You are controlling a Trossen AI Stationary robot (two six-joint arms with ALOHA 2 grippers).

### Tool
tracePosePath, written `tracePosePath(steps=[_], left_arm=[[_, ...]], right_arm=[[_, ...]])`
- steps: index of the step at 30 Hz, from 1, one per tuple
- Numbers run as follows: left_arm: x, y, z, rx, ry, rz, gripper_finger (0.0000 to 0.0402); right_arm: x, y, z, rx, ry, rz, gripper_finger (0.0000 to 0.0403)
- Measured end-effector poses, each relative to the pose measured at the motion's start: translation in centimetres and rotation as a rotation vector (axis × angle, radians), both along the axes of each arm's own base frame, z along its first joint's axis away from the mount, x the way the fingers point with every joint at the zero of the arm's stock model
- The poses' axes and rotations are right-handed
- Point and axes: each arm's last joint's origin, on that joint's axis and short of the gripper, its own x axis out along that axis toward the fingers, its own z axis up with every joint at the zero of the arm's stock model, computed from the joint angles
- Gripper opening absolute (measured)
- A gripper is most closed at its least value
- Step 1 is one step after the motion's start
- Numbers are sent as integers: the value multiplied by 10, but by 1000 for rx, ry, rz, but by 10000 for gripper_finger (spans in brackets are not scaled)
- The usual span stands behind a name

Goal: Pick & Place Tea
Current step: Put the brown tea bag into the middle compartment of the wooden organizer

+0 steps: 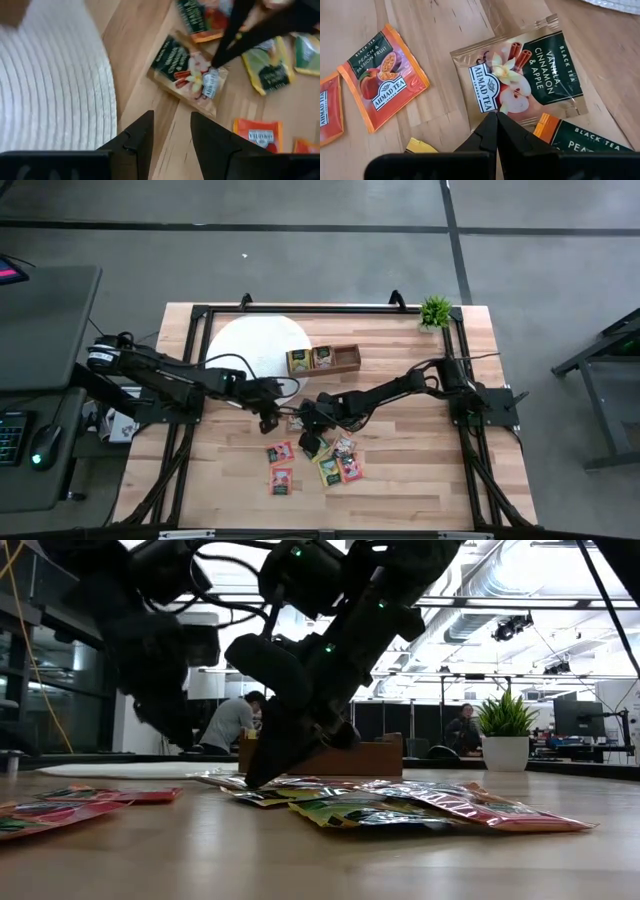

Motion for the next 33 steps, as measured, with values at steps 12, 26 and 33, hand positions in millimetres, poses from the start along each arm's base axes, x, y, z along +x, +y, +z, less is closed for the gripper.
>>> tracePosePath(steps=[12, 26, 33], left_arm=[[22, -4, -28, -224, 14, 160, 127], [34, -5, -40, -320, -12, 272, 127], [37, -5, -39, -332, -45, 268, 102]], right_arm=[[-2, 6, -1, -11, 10, 17, 0], [-6, 25, -2, -28, 18, 78, 0], [-7, 27, -2, -30, 19, 87, 0]])
